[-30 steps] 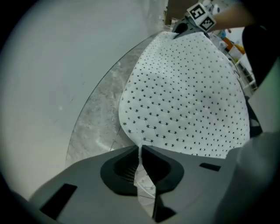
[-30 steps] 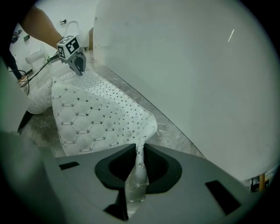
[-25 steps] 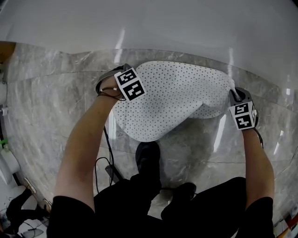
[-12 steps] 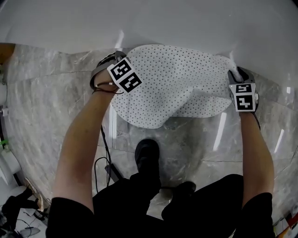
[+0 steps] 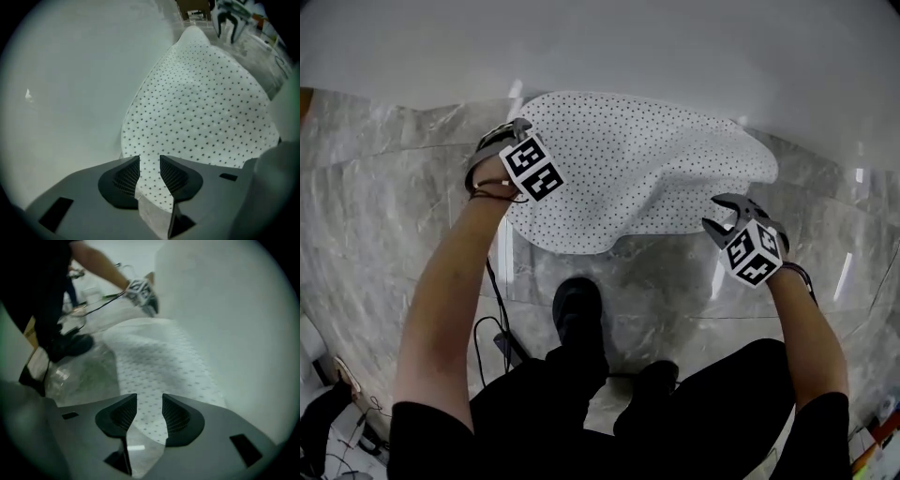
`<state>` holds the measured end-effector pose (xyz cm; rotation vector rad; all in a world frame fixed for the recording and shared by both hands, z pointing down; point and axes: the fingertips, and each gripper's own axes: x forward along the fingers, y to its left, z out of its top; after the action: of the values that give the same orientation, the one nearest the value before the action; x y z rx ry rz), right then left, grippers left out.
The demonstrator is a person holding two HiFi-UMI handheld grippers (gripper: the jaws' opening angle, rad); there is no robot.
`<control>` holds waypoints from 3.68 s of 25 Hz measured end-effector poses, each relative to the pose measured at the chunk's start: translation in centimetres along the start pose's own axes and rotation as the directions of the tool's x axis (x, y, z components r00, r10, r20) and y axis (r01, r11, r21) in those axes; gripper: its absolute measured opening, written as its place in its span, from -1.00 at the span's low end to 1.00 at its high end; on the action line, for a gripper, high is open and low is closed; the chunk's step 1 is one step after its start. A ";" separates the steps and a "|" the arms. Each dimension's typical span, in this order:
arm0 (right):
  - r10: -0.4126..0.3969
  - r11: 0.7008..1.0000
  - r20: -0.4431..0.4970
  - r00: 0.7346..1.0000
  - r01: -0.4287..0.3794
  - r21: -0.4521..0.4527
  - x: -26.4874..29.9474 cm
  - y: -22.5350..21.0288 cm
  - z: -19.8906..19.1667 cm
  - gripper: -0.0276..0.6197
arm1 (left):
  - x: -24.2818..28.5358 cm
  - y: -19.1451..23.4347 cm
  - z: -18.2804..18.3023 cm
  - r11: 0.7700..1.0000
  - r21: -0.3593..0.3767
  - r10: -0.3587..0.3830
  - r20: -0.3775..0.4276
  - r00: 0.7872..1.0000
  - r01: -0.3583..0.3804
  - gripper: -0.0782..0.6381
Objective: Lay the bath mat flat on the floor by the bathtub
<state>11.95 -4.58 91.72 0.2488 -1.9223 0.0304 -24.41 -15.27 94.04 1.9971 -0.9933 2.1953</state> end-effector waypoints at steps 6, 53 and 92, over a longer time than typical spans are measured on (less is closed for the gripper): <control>0.090 0.957 -0.203 0.975 -0.141 -0.254 4.5 5.4 -3.0 -0.26 | -2.4 -9.6 3.1 0.982 0.033 -0.189 0.141 0.972 0.186 -0.38; -0.001 0.976 -0.210 0.978 -0.045 -0.214 3.5 3.2 -10.3 -0.43 | -5.3 -22.9 9.1 0.776 0.266 -0.608 0.079 0.790 0.571 -0.64; 0.076 0.951 -0.125 0.989 -0.109 -0.288 1.8 3.6 -8.0 -0.88 | -6.1 -24.0 8.1 0.778 0.321 -0.586 0.057 0.809 0.541 -0.68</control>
<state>18.07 -0.20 96.67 -0.0434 -1.7972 -0.1756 -6.15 2.69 98.90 2.2180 -0.0148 1.9370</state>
